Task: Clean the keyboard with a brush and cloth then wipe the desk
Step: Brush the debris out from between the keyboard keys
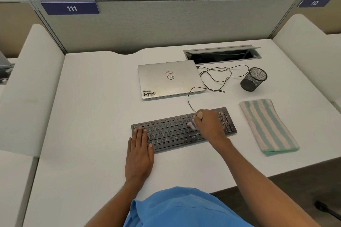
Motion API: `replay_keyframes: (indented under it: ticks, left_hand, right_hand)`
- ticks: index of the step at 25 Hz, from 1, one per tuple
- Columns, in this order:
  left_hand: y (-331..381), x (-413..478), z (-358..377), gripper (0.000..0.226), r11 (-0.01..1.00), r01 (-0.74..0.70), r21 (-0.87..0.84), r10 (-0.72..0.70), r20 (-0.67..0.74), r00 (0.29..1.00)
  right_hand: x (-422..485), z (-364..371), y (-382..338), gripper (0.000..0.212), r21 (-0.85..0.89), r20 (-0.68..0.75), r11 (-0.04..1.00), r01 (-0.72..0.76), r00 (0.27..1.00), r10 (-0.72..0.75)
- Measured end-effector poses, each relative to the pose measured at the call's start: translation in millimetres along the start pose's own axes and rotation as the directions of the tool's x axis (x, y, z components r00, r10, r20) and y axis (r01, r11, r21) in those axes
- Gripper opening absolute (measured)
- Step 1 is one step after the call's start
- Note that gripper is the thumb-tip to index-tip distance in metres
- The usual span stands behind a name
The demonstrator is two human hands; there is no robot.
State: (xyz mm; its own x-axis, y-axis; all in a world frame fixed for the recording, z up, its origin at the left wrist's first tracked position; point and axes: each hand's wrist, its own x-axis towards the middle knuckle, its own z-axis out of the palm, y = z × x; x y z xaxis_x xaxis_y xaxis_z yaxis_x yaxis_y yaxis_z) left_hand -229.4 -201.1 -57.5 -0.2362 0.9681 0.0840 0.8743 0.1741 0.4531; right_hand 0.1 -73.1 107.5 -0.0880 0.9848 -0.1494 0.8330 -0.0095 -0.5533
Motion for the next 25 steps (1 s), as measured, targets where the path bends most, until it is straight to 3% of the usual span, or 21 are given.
replay_keyframes:
  ticks: [6, 9, 15, 20, 25]
  left_hand:
    - [0, 0, 1, 0.064, 1.0, -0.003, 0.007, 0.003, 0.003, 1.0]
    - [0, 0, 0, 0.064, 1.0, -0.003, 0.004, 0.003, -0.002, 1.0]
    - [-1, 0, 0, 0.064, 1.0, -0.002, 0.002, 0.002, 0.0, 1.0]
    - [0, 0, 1, 0.064, 1.0, -0.004, -0.005, 0.004, 0.0, 1.0]
    - [-1, 0, 1, 0.063, 1.0, -0.004, -0.004, 0.004, 0.0, 1.0]
  right_hand:
    - [5, -10, 1, 0.032, -0.044, 0.048, 0.994, -0.102, 0.993, 0.104]
    - [4, -6, -4, 0.032, 0.059, 0.004, 0.994, -0.088, 0.996, 0.087]
    - [3, -7, -4, 0.027, -0.083, 0.066, 0.992, -0.091, 0.993, 0.097]
    - [0, 0, -12, 0.028, 0.063, 0.046, 0.996, -0.059, 0.997, 0.056]
    - [-2, 5, -12, 0.025, 0.006, 0.111, 0.999, -0.045, 0.993, 0.044]
